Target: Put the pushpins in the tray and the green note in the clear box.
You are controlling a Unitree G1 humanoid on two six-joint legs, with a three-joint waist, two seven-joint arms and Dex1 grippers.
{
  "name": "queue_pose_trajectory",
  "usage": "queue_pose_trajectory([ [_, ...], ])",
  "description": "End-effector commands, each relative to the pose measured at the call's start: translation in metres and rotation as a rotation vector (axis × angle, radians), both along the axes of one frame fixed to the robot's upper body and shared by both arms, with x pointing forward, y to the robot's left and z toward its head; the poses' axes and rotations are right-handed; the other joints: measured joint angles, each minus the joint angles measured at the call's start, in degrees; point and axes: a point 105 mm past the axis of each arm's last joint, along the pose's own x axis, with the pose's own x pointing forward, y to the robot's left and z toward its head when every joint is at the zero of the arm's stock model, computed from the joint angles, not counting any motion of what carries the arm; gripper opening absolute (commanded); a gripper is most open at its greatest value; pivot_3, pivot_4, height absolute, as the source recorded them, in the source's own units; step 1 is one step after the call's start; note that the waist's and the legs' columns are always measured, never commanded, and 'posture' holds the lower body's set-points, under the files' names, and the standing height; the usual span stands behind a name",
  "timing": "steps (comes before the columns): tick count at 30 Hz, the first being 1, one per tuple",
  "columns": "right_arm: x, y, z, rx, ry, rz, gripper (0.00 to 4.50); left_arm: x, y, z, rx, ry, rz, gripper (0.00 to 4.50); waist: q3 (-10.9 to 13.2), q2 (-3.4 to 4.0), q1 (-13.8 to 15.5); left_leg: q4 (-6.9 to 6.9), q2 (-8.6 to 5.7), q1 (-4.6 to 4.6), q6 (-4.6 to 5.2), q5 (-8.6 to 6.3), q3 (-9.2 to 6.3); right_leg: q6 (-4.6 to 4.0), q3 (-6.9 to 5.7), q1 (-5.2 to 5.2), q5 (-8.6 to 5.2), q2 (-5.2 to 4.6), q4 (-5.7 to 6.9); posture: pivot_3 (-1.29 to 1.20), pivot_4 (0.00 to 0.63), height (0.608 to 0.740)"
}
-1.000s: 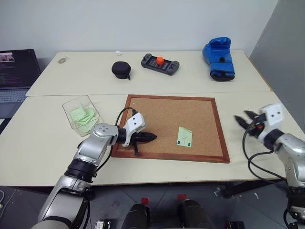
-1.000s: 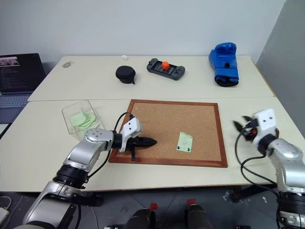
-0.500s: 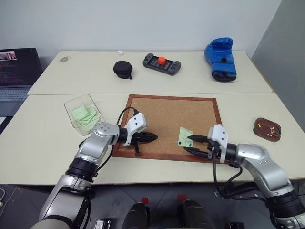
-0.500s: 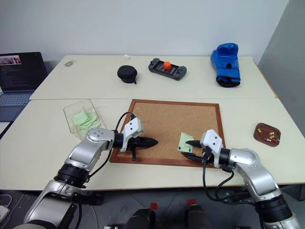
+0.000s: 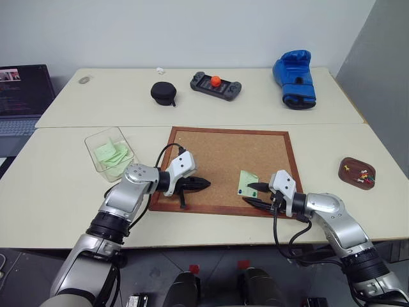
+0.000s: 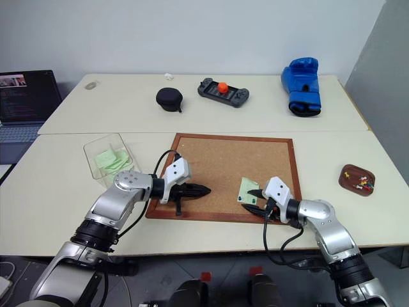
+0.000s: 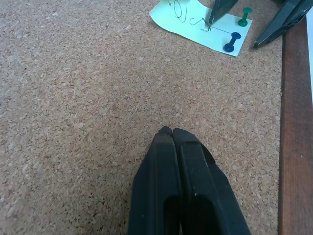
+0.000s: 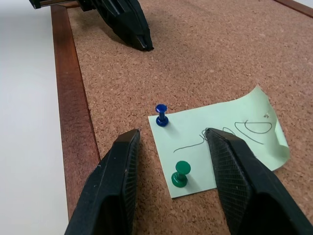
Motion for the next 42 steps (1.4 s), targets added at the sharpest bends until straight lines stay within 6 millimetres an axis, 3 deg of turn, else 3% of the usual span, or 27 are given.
queue_pose_trajectory([
  [1, 0.002, -0.003, 0.010, 0.030, -0.024, 0.005, 1.85, -0.006, 0.002, -0.014, 0.046, 0.048, -0.009, 0.00, 0.0, 0.00, 0.0, 0.00, 0.00, 0.00, 0.00, 0.00, 0.01, 0.00, 0.01, 0.00, 0.00, 0.00, 0.00, 0.00, 0.150, 0.740],
  [7, 0.004, -0.006, 0.011, 0.033, -0.023, 0.005, 0.58, -0.006, 0.002, -0.014, 0.046, 0.050, -0.009, 0.00, 0.0, 0.00, 0.0, 0.01, 0.00, 0.00, 0.00, 0.00, 0.00, 0.00, 0.00, 0.00, 0.00, 0.00, 0.00, 0.00, 0.150, 0.740],
  [11, 0.005, -0.007, 0.013, 0.039, -0.025, 0.002, 0.02, -0.006, 0.001, -0.014, 0.045, 0.050, -0.010, 0.00, 0.0, 0.00, 0.0, 0.01, 0.00, 0.00, 0.00, 0.00, 0.01, 0.00, 0.01, 0.00, 0.00, 0.00, 0.00, 0.00, 0.150, 0.740],
  [16, 0.005, -0.008, 0.018, 0.049, -0.029, 0.011, 0.02, -0.006, 0.002, -0.014, 0.044, 0.051, -0.008, 0.00, 0.0, 0.00, 0.0, 0.01, 0.00, 0.00, 0.00, 0.00, 0.01, 0.00, 0.01, 0.00, 0.00, 0.00, 0.01, 0.00, 0.150, 0.740],
  [22, 0.008, -0.003, 0.048, 0.131, -0.082, 0.018, 0.02, -0.006, 0.003, -0.015, 0.044, 0.051, -0.005, 0.00, 0.0, 0.00, 0.0, 0.01, 0.00, -0.01, 0.00, 0.00, 0.00, 0.00, 0.01, 0.00, 0.00, -0.01, 0.01, 0.00, 0.150, 0.740],
  [34, 0.006, -0.008, 0.063, 0.127, -0.128, 0.007, 0.02, -0.007, 0.003, -0.016, 0.049, 0.053, -0.008, 0.00, 0.0, 0.00, 0.0, 0.00, 0.00, -0.01, 0.00, 0.00, -0.03, 0.00, -0.01, -0.01, 0.00, -0.01, 0.01, 0.00, 0.150, 0.740],
  [37, 0.014, -0.024, 0.072, 0.159, -0.131, -0.096, 0.02, -0.007, 0.003, -0.016, 0.050, 0.051, -0.009, 0.00, 0.0, 0.00, 0.0, 0.00, 0.01, -0.01, 0.00, 0.00, -0.01, 0.00, 0.01, -0.01, 0.00, -0.01, 0.01, 0.00, 0.150, 0.740],
  [42, 0.023, -0.071, 0.083, 0.186, -0.146, -0.359, 0.02, -0.008, 0.003, -0.016, 0.048, 0.052, -0.006, 0.00, 0.0, 0.00, 0.0, 0.00, 0.03, -0.03, 0.00, 0.00, -0.05, 0.00, -0.01, -0.01, 0.00, -0.03, 0.01, 0.00, 0.150, 0.740],
])
